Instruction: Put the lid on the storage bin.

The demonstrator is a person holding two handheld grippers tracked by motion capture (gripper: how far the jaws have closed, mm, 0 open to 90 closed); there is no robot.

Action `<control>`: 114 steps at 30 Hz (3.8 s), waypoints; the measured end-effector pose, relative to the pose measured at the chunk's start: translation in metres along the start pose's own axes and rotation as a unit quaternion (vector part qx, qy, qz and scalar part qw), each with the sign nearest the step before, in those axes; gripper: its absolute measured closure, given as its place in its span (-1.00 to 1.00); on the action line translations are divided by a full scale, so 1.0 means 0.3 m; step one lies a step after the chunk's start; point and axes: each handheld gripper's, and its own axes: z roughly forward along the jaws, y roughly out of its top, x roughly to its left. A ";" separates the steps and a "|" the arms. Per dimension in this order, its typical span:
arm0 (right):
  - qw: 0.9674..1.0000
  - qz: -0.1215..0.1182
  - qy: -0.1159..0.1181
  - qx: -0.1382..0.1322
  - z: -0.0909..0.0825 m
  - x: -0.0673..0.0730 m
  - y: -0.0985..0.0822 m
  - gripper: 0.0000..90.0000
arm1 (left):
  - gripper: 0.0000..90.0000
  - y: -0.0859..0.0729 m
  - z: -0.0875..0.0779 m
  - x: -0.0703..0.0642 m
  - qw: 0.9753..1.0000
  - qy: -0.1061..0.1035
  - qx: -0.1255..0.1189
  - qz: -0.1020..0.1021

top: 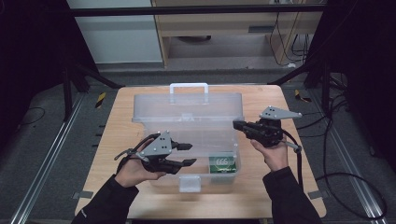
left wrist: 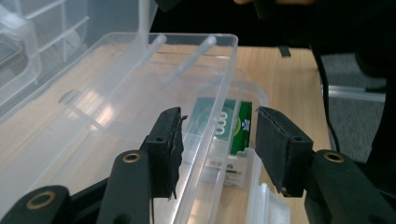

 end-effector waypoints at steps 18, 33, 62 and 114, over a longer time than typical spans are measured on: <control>1.000 0.000 0.005 0.006 -0.003 0.002 -0.006 0.96 | 0.38 -0.063 -0.142 0.014 0.988 0.132 -0.036 -0.079; 1.000 -0.010 0.008 0.014 -0.004 0.015 -0.011 0.95 | 0.71 -0.127 -0.267 0.052 0.969 0.213 -0.030 -0.124; 0.998 -0.028 0.010 0.047 -0.036 0.045 -0.036 0.96 | 0.98 -0.189 -0.342 0.098 0.952 0.260 -0.018 -0.163; 0.980 -0.014 -0.159 0.121 -0.068 -0.095 -0.306 0.56 | 0.50 -0.489 -0.294 0.154 0.914 0.341 0.076 -0.207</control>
